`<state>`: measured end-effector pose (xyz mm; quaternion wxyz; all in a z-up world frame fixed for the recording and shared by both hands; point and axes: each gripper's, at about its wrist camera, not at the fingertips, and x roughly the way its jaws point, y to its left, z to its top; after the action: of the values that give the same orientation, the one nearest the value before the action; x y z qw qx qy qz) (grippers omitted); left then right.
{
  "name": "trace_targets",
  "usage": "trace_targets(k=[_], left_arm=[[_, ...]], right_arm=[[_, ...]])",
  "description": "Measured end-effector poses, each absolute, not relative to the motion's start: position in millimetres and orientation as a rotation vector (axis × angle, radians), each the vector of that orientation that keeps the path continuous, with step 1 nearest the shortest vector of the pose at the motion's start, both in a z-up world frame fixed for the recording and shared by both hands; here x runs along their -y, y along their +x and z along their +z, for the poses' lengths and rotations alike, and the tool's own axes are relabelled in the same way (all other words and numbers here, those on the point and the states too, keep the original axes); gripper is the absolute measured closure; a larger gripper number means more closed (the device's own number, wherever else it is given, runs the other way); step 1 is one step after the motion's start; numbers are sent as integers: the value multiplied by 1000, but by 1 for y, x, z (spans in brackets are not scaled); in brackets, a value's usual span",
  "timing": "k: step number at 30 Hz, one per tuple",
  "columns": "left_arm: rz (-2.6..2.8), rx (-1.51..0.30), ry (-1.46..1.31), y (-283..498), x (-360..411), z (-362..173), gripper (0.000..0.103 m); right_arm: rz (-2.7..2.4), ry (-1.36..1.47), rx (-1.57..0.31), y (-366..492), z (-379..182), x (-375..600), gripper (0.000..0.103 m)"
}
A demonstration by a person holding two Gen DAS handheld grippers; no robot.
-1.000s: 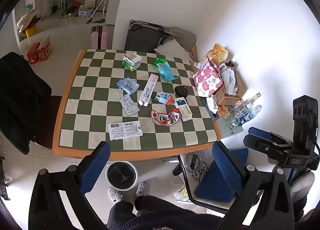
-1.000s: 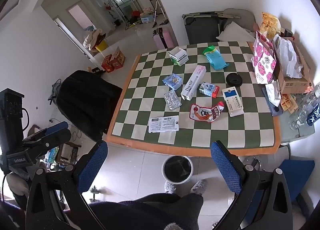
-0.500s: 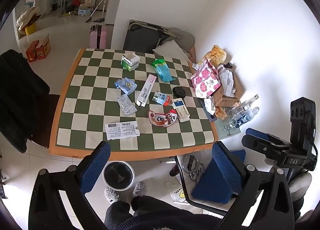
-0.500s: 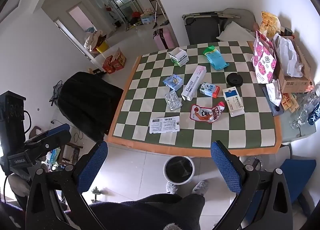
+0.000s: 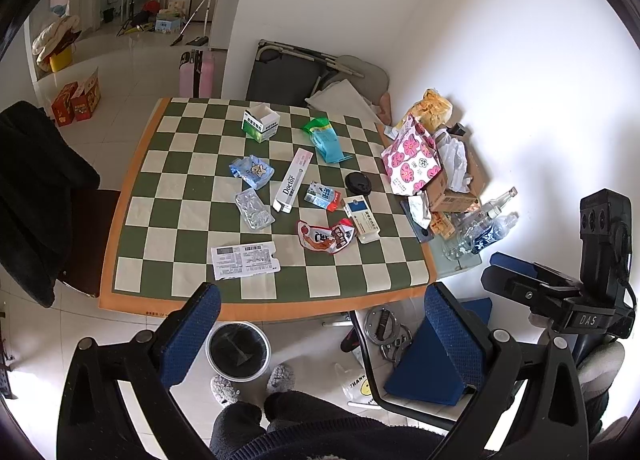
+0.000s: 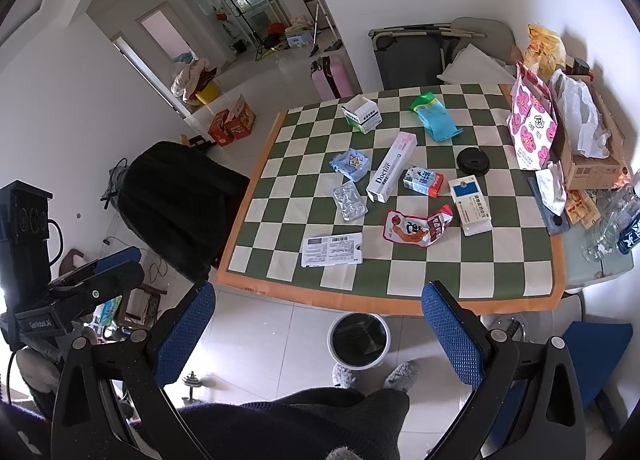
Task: Collect trash
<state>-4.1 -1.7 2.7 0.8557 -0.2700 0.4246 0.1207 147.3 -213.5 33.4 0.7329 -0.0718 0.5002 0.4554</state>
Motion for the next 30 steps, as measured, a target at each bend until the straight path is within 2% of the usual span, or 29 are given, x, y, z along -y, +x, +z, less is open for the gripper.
trace_targets(k=[30], left_arm=[[257,-887,-567,0,-1,3,0]], right_arm=[[1004,-156,-1097,147,35,209,0]])
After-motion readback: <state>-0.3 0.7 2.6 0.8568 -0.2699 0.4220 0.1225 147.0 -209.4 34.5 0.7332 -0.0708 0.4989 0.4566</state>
